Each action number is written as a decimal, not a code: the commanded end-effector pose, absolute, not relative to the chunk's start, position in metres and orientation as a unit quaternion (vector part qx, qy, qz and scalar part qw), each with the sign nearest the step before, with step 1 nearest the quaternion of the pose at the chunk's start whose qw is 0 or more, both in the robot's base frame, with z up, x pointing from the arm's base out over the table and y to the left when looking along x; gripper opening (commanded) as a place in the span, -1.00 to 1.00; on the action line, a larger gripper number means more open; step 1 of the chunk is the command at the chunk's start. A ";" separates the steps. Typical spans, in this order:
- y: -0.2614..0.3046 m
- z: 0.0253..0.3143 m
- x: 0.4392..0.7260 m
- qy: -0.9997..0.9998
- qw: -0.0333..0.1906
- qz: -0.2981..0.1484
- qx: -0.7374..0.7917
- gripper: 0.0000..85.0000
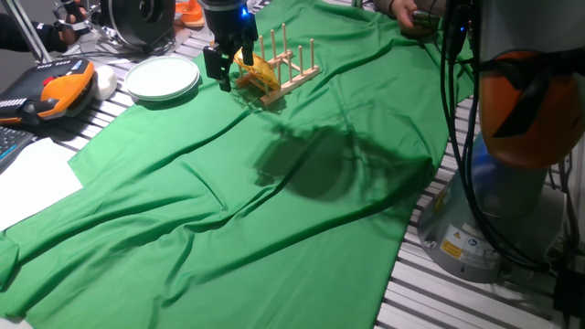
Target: Take the dish off the dish rack
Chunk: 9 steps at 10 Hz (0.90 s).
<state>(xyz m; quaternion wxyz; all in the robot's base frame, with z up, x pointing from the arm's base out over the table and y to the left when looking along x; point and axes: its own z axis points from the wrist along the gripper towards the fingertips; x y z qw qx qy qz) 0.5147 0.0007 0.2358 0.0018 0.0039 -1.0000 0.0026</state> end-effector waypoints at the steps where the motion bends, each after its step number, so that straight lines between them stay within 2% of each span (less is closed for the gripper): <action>1: 0.001 0.236 0.515 -0.984 0.115 0.056 0.126 -1.00; 9: 0.001 0.236 0.515 -0.984 0.115 0.057 0.122 -1.00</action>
